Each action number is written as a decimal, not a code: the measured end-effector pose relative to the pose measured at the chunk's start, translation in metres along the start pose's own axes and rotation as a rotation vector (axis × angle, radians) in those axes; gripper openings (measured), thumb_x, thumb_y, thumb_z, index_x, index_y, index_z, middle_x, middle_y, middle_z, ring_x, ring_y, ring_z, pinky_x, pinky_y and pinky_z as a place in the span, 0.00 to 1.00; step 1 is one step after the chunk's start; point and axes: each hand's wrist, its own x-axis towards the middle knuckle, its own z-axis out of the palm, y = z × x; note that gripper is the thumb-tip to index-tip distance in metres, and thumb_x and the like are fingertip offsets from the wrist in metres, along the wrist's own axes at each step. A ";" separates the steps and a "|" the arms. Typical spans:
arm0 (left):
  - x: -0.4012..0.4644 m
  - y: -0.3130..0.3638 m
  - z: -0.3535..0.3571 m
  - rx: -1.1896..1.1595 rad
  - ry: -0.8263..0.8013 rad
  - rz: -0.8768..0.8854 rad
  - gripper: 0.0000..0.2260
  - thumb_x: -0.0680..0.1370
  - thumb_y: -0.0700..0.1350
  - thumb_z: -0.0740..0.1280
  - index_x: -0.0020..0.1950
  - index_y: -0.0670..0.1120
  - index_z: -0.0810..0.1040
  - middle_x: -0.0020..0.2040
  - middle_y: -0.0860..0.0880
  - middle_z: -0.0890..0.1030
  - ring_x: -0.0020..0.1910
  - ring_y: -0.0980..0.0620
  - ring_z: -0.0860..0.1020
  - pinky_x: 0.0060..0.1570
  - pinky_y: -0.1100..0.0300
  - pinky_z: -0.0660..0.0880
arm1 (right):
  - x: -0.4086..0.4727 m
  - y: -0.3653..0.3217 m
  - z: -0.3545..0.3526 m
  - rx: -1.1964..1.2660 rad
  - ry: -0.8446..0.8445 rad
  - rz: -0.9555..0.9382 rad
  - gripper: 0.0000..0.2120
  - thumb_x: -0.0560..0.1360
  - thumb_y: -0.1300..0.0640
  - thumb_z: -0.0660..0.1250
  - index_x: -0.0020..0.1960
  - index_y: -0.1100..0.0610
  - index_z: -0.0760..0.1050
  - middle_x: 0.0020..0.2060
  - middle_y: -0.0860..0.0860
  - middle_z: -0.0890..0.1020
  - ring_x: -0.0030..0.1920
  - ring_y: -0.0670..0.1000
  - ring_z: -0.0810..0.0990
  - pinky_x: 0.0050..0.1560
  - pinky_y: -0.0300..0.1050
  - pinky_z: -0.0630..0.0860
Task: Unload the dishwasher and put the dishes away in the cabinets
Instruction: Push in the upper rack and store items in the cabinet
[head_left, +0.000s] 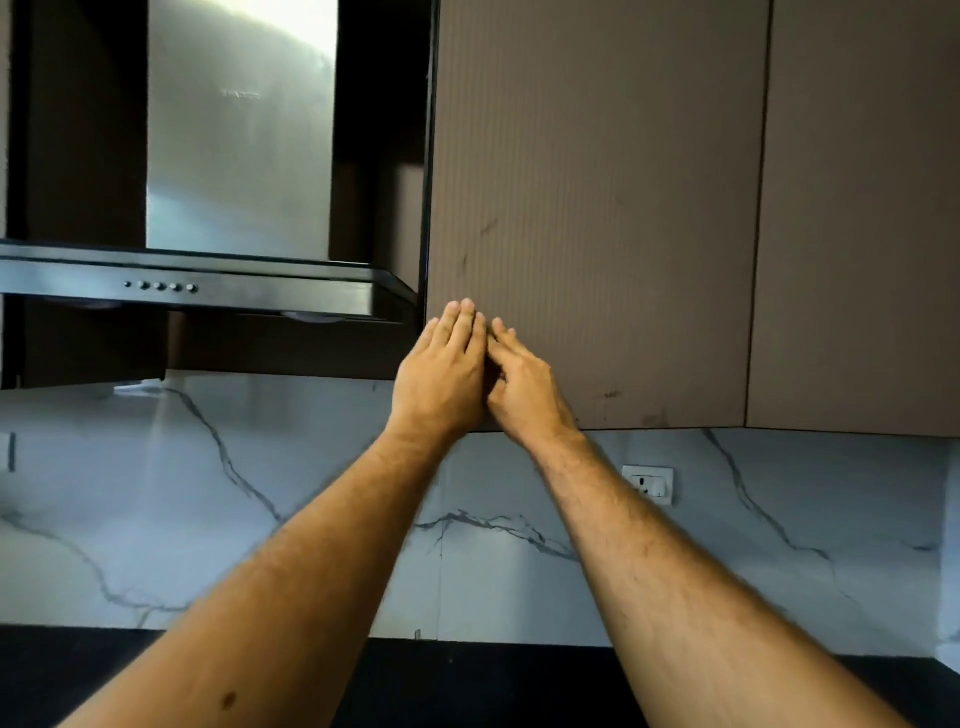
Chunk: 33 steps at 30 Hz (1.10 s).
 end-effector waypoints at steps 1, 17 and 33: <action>0.002 0.001 0.003 -0.019 -0.038 -0.026 0.39 0.80 0.59 0.61 0.80 0.40 0.47 0.80 0.40 0.48 0.80 0.45 0.47 0.77 0.51 0.47 | 0.004 0.004 0.003 0.022 -0.032 0.033 0.33 0.77 0.70 0.59 0.79 0.52 0.59 0.79 0.48 0.59 0.79 0.49 0.54 0.78 0.49 0.55; 0.034 -0.022 0.083 -0.214 -0.259 -0.115 0.45 0.78 0.60 0.65 0.80 0.41 0.42 0.80 0.43 0.41 0.79 0.46 0.43 0.76 0.55 0.45 | 0.051 0.056 0.063 -0.162 -0.194 0.081 0.39 0.77 0.62 0.68 0.81 0.54 0.51 0.80 0.47 0.48 0.79 0.49 0.48 0.78 0.49 0.51; 0.051 -0.023 0.112 -0.152 -0.234 -0.109 0.43 0.78 0.57 0.66 0.80 0.38 0.44 0.80 0.38 0.45 0.79 0.42 0.48 0.76 0.53 0.52 | 0.060 0.068 0.078 -0.155 -0.206 0.119 0.39 0.76 0.66 0.66 0.81 0.53 0.51 0.80 0.46 0.48 0.79 0.48 0.47 0.79 0.51 0.51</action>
